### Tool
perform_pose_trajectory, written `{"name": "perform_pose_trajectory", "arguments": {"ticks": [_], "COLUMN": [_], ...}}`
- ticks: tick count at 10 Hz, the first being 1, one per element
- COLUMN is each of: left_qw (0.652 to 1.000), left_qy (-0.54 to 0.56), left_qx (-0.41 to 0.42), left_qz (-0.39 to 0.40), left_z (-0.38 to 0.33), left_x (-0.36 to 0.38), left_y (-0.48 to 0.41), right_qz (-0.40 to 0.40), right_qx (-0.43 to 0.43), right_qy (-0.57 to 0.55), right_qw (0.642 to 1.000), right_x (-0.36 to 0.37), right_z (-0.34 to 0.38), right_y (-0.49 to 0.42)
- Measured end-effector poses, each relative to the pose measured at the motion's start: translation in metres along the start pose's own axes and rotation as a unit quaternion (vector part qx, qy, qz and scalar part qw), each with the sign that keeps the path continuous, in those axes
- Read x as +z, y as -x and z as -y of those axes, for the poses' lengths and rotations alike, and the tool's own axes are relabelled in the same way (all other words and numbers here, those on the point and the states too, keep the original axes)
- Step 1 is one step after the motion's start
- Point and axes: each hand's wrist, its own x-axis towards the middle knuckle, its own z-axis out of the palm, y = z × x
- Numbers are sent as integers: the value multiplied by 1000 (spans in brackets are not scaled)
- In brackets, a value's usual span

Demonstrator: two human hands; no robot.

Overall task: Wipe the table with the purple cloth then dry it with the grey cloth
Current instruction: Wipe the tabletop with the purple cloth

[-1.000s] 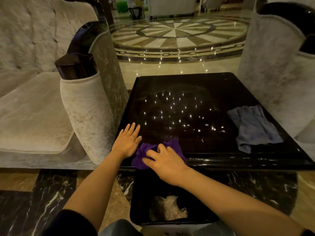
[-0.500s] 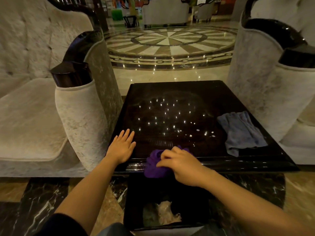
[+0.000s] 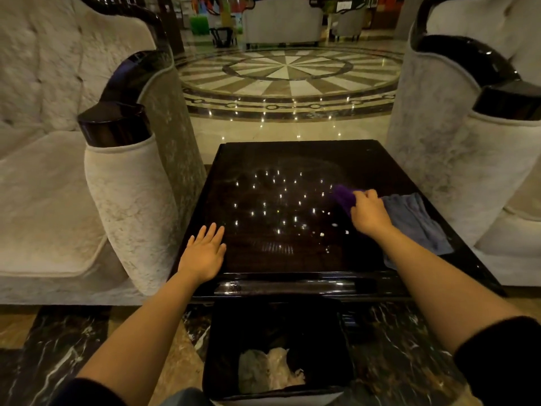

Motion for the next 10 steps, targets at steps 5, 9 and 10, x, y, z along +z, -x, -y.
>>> {"name": "perform_pose_trajectory", "arguments": {"ticks": [5,9,10], "left_qw": [1000,1000,1000], "left_qy": [-15,-23,-24], "left_qx": [6,9,10], "left_qz": [-9,-8,-8], "left_z": [4,3,2], "left_x": [6,5,4], "left_y": [-2,1,2], "right_qz": [36,111,123], "right_qx": [38,-221,-271], "right_qy": [-35,6,8], "right_qw": [998,969,955], "right_x": [31,62,64], "right_z": [5,61,69], "right_y": [-25,26,51]}}
